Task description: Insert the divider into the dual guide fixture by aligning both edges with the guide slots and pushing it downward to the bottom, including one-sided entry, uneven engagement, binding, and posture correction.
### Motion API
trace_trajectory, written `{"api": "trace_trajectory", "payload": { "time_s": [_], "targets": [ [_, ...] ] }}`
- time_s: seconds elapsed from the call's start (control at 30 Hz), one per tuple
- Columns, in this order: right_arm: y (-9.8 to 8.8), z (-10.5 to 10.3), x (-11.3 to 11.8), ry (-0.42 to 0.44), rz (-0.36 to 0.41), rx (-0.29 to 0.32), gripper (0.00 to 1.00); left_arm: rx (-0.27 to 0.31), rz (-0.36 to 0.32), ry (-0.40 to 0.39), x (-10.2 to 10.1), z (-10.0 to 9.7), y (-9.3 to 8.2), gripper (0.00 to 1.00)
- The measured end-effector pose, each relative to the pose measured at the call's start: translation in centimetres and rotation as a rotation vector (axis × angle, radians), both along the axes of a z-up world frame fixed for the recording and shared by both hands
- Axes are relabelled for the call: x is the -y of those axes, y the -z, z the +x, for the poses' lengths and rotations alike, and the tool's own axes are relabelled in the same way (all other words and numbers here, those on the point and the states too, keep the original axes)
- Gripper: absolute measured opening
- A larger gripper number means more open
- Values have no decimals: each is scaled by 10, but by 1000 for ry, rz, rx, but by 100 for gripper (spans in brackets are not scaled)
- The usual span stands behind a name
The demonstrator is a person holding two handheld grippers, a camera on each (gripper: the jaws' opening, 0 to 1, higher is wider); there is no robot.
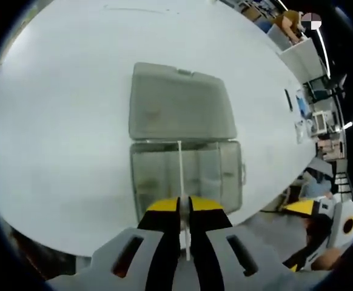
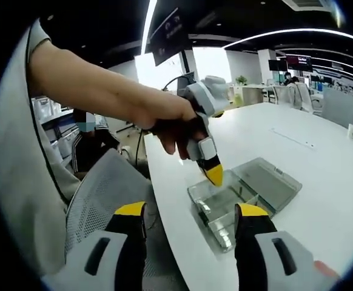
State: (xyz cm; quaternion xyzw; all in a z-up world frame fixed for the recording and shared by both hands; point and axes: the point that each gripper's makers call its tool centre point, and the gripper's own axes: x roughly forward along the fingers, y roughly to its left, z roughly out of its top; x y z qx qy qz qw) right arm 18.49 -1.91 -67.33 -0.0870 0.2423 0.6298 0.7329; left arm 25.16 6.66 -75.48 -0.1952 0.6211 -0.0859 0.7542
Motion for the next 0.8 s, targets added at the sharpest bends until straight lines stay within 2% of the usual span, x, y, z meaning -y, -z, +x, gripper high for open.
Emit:
{"api": "trace_trajectory", "payload": {
  "time_s": [0.8],
  "targets": [
    [7,0,-1,-20,-43,25,58,-32,12,6,-2,1,11,1]
  ]
}}
